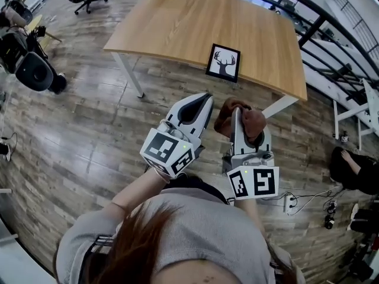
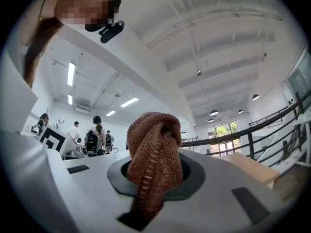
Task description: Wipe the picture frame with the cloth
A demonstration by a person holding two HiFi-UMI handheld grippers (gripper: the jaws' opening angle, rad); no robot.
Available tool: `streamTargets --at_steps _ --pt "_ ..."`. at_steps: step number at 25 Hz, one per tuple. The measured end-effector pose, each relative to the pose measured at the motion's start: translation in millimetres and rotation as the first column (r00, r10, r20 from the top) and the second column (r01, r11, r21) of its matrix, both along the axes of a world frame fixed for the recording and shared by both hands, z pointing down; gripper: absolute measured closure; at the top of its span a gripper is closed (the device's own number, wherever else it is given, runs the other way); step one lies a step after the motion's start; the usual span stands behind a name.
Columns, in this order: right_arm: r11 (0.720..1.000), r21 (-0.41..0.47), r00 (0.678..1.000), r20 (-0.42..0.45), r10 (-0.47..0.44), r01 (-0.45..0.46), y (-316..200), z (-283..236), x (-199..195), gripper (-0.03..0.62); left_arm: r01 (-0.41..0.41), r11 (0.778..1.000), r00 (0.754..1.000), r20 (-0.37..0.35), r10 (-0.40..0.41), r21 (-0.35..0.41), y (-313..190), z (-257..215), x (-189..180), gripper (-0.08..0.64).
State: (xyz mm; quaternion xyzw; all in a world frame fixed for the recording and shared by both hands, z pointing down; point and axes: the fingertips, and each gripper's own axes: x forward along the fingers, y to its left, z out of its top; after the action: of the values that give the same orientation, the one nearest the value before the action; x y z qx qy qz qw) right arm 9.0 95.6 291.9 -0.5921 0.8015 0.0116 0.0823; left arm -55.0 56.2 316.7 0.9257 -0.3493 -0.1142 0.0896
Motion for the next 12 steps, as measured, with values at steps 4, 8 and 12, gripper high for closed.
streamTargets --at_steps 4,8,12 --pt "1.0 0.012 1.0 -0.021 -0.01 0.01 9 -8 -5 0.518 -0.007 0.999 1.0 -0.006 0.007 0.04 11 -16 5 0.552" --pt "1.0 0.007 0.998 -0.067 -0.009 0.01 12 -6 -6 0.518 0.001 0.999 1.0 -0.018 0.0 0.052 11 -21 7 0.552" --pt "1.0 -0.002 0.999 -0.047 -0.014 0.014 17 -4 0 0.518 0.001 0.999 1.0 -0.019 0.0 0.048 15 -22 12 0.552"
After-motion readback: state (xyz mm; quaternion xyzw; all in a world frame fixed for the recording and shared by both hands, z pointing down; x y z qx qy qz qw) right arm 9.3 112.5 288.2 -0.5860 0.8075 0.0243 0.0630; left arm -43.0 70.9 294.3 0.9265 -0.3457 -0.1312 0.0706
